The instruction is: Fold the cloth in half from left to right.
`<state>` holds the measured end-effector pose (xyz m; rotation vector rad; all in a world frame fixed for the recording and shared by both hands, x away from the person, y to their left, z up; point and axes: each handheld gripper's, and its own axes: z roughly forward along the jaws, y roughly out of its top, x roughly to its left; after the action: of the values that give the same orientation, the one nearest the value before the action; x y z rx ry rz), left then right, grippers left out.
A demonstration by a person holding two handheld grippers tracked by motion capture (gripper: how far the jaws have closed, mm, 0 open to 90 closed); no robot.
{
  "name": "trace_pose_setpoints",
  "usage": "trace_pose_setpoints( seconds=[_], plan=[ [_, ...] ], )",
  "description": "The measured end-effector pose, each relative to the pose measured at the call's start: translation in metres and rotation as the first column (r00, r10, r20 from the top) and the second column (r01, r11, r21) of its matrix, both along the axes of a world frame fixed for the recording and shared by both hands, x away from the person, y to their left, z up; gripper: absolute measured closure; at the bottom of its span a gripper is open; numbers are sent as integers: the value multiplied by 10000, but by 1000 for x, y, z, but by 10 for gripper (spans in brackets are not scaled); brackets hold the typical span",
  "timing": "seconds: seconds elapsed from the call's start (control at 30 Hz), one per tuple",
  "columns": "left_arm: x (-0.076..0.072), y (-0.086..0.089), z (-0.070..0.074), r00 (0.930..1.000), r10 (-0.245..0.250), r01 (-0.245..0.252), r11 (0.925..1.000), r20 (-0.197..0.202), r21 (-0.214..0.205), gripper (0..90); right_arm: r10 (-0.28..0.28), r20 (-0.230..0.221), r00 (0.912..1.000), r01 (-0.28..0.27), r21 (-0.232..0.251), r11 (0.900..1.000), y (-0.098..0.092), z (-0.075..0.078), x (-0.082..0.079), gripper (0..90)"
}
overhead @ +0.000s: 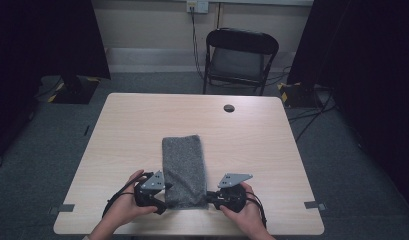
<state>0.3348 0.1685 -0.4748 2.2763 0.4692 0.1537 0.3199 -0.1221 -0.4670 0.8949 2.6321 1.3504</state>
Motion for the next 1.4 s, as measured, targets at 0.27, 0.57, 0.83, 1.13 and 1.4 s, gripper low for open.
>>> trace_pose_setpoints(
  seconds=[0.27, 0.57, 0.83, 1.13, 1.4],
  plan=[
    [4, 11, 6, 9983, 573, -569, 9979, 124, -301, 309, -707, -1380, 9879, 694, -142, 9975, -11, -16, -5, 850],
    [-16, 8, 1, 9957, -922, 918, 9954, -124, -255, 539, -722, -1588, 9847, 804, 457, 9957, -14, -9, -3, 893],
    [-18, 18, 4, 9940, -850, 856, 9963, -693, 63, 877, -649, -1630, 9845, 688, 185, 9975, -13, -13, -6, 857],
    [-12, 44, 10, 9984, 366, -394, 9972, -438, -638, 356, -653, -892, 9939, 635, -226, 9977, -9, -12, -5, 543],
    [27, 27, -4, 9928, 1192, -1183, 9916, 138, -515, 336, -765, 587, 9953, 796, -531, 9954, 0, -8, 19, 347]
  ],
)
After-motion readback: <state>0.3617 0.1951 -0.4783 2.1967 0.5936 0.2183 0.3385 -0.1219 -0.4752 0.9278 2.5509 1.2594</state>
